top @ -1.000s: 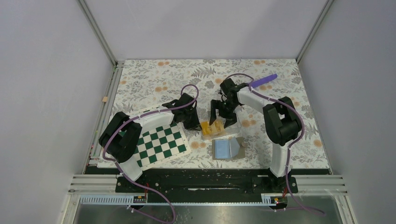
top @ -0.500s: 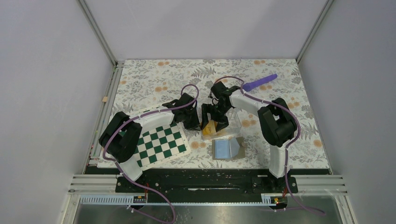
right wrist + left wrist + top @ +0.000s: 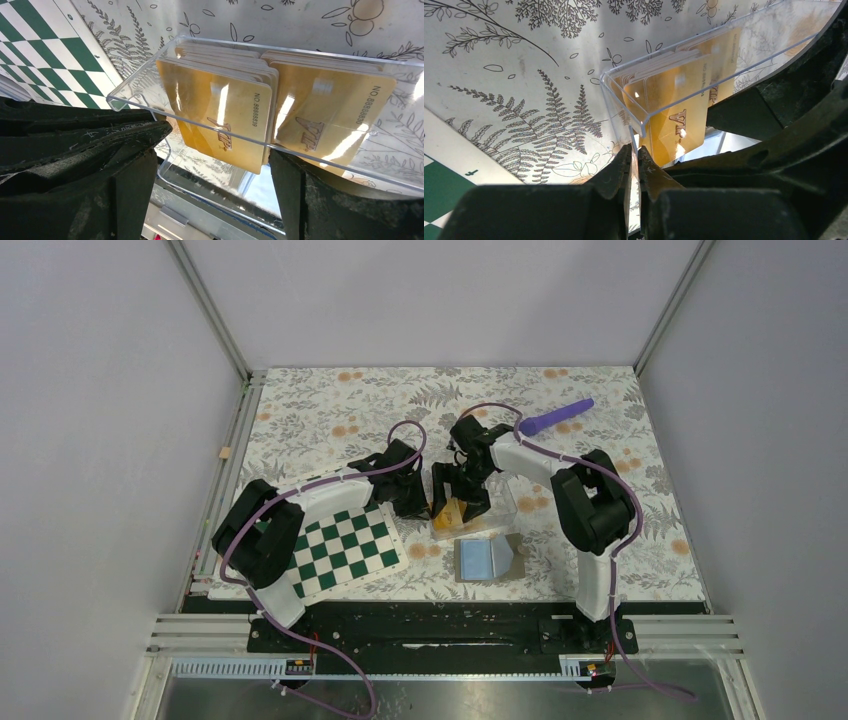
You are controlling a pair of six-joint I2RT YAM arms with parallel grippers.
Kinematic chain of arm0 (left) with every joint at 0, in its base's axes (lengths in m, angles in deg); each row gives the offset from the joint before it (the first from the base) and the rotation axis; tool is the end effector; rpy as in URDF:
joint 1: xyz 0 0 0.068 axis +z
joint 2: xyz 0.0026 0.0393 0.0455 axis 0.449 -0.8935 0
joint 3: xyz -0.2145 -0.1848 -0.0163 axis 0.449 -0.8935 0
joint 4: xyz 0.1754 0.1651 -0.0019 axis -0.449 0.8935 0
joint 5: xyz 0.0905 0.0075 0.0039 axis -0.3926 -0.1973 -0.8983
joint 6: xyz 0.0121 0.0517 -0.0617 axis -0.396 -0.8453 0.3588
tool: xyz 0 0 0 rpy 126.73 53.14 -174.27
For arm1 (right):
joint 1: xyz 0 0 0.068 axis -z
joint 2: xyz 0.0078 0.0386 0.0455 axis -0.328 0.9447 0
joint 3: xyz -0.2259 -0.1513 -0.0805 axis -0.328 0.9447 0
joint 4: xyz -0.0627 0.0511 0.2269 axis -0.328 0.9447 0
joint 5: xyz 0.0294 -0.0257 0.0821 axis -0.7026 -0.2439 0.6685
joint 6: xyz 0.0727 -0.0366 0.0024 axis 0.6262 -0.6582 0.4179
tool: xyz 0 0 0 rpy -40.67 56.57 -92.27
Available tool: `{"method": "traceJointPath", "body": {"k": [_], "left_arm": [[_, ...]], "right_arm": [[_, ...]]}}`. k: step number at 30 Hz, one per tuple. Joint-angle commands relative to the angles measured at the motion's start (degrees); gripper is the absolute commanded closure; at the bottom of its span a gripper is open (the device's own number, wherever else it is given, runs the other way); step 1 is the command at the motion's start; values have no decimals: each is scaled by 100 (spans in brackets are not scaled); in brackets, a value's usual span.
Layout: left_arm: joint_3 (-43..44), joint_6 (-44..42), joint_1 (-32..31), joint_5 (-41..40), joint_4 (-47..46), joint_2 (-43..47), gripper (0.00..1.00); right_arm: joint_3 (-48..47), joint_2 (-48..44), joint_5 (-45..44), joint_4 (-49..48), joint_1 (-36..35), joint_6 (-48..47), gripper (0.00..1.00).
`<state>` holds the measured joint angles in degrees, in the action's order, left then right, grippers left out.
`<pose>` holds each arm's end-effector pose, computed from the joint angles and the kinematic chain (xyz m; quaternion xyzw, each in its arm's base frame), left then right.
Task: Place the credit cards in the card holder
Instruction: Pick up the credit card from the storage box.
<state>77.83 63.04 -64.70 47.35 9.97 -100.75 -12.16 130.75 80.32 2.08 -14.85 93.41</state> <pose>0.2594 -0.2216 0.1722 -0.0537 0.9571 -0.2555 0.1259 0.3082 0.2432 0.1621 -0.0867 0.9627 0.2557 0.0195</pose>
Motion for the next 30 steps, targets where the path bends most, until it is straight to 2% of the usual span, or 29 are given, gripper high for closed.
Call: {"method": "traceJointPath", "body": {"k": [1, 6, 7, 11, 12, 18, 24, 27, 30], "left_arm": [[57, -141, -116, -93, 203, -178, 100], [54, -149, -111, -104, 211, -162, 100], [60, -149, -114, -103, 210, -163, 100], [67, -149, -112, -89, 210, -191, 100], [76, -149, -116, -83, 209, -194, 100], [74, -180, -118, -102, 245, -178, 100], [64, -193, -114, -101, 252, -178, 100], [70, -201, -110, -105, 253, -178, 100], [75, -215, -115, -114, 275, -186, 100]], "right_arm": [[-69, 319, 17, 131, -78, 62, 11], [-136, 435, 530, 50, -111, 33, 15], [-120, 424, 661, -15, -114, 74, 18], [-79, 294, 844, -125, -116, 166, 40], [-83, 249, 775, -88, -116, 155, 42], [-207, 29, -82, 423, -116, -233, 40], [-274, -131, -327, 547, -116, -296, 43], [-364, -125, -381, 598, -116, -315, 52], [-431, -32, -268, 603, -115, -311, 66]]}}
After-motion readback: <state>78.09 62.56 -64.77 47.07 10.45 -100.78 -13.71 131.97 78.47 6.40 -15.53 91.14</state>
